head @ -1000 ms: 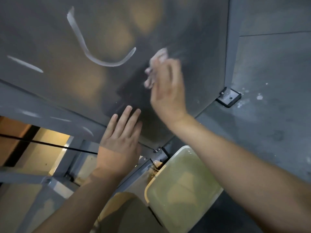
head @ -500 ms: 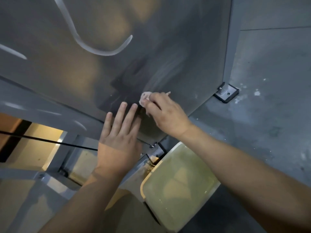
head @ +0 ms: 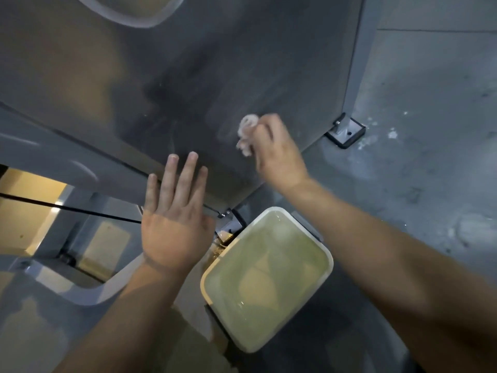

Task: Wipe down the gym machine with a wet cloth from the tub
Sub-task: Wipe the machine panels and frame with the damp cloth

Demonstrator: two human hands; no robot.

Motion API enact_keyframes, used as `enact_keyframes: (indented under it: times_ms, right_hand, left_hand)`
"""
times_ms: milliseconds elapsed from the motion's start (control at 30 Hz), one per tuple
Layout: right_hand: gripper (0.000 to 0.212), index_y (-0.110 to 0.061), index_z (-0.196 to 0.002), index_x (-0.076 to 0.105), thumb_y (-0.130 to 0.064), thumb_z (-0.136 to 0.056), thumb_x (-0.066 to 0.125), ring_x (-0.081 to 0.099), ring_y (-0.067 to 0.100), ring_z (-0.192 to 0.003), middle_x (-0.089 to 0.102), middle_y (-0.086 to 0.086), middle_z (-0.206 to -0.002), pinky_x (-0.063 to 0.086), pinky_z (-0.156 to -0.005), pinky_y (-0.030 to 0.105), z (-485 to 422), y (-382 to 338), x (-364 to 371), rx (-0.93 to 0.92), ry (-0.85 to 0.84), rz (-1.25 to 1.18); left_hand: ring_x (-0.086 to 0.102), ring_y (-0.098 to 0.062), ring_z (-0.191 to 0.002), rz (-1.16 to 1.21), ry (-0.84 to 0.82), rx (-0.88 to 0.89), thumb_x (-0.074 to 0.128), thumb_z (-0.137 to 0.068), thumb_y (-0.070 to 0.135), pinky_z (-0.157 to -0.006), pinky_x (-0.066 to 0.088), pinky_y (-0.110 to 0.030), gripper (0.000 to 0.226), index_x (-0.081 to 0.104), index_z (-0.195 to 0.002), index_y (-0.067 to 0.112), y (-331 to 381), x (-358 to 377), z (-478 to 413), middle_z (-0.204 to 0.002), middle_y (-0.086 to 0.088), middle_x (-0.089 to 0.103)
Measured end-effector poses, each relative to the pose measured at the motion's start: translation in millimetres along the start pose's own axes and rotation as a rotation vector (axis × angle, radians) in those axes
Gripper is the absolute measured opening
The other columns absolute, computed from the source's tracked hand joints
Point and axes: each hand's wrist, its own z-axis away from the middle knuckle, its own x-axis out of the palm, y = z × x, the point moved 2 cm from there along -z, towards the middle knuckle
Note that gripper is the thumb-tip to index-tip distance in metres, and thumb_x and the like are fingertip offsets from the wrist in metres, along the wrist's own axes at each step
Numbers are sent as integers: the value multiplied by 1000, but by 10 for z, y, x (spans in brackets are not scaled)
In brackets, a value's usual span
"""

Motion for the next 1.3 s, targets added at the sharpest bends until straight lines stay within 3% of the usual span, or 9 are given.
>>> enact_keyframes:
  times_ms: [167,367,533,767,867,933,1033,1133,1300]
  right_hand:
    - [22,1,-109,49,5,-93,35,61,28,-85,43,2,-106,56,-74,46,-195,156,-44,375,305,-177]
    - [20,-9,-110,59,-11,-98,43,63,37,-89,56,16,-106,55,-74,48,1,-230,32,-119,11,-52]
    - [19,1,-107,50,7,-94,36,62,12,-85,44,15,-107,57,-79,37,-434,62,-226,382,478,-301]
    - [17,-5,-112,62,-4,-98,53,58,36,-86,56,17,-102,54,-65,49,-131,-435,1,-272,45,-49]
    - [23,-5,-111,60,-13,-106,39,59,38,-83,51,17,-107,53,-69,52,-375,-415,-122,-147,213,-191]
    - [27,-1,-112,64,-11,-107,39,60,34,-84,47,8,-110,54,-73,47,-357,-638,-67,-61,293,-204]
    - [20,-11,-102,74,-3,-100,55,62,26,-82,65,5,-100,54,-67,41,-97,-961,103,-259,83,-140]
    - [25,-18,-104,78,-2,-96,61,60,32,-74,69,10,-91,49,-55,38,-173,-894,50,-528,85,-8]
    - [35,-26,-108,60,5,-92,59,62,26,-90,61,1,-102,56,-77,45,-450,-1039,-117,-202,315,-330]
  left_hand:
    - [6,-29,-158,54,-23,-43,58,-75,20,-126,5,-52,78,47,-151,10,69,9,21,-170,-4,18]
    - [1,-29,-159,90,-69,-50,53,-79,23,-127,9,-52,75,45,-151,5,84,-14,21,-171,-7,13]
    - [-3,-29,-159,126,-142,-69,39,-80,33,-126,14,-53,78,44,-151,2,155,-3,61,-172,-8,8]
    - [-3,-26,-159,210,-255,-111,41,-78,34,-127,16,-51,74,52,-144,2,240,11,117,-172,-7,6]
    - [4,-27,-158,326,-299,-110,46,-77,32,-126,20,-49,70,55,-140,3,243,50,162,-169,-11,18]
    - [32,-35,-144,441,-304,-101,43,-77,32,-112,43,-52,56,65,-121,5,238,81,166,-149,-17,45]
    - [44,-31,-108,484,-411,-92,44,-76,31,-88,52,-48,44,68,-106,9,204,149,197,-113,-12,57]
    - [38,-25,-114,469,-570,-83,44,-81,31,-97,47,-43,43,66,-114,16,137,234,292,-121,-5,56]
    - [41,-27,-120,503,-599,-115,51,-93,27,-104,40,-35,33,63,-123,19,11,262,312,-125,-4,58]
